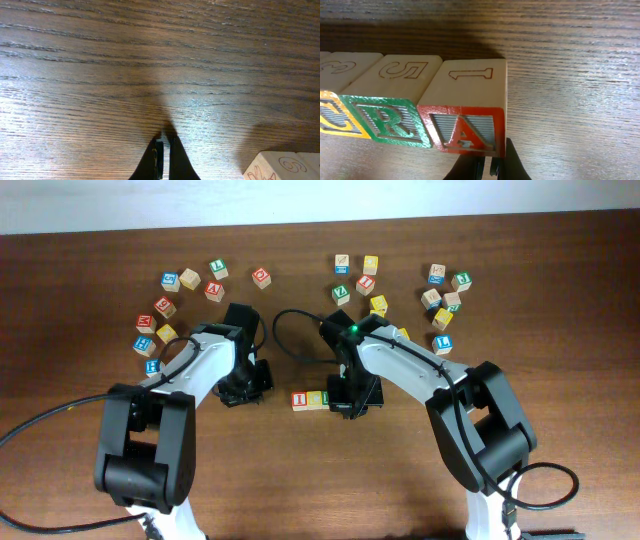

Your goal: Spell out ICRA

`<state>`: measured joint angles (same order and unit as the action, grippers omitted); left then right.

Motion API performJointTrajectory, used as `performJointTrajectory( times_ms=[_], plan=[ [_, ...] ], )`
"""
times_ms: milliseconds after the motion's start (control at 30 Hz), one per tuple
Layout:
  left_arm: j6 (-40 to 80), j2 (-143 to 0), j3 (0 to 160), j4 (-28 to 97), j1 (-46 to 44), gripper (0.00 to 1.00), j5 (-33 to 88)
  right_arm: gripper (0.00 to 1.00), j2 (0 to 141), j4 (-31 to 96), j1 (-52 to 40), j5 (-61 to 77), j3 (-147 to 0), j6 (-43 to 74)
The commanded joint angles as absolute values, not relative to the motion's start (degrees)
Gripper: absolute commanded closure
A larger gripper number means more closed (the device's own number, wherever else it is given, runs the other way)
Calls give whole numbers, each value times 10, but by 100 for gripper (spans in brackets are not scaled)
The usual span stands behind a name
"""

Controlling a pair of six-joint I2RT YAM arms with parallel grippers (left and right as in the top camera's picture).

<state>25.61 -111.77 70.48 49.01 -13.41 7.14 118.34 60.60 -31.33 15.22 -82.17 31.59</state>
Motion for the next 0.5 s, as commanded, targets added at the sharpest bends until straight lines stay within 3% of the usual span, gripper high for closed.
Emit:
performJointTrajectory(
  times_ms=[0,467],
  plan=[
    [263,-1133,702,485,-132,100,55,96,1165,604,-315,161,-820,323],
    [263,-1133,702,485,-132,100,55,96,1165,595,-316,161,-820,331]
  ],
)
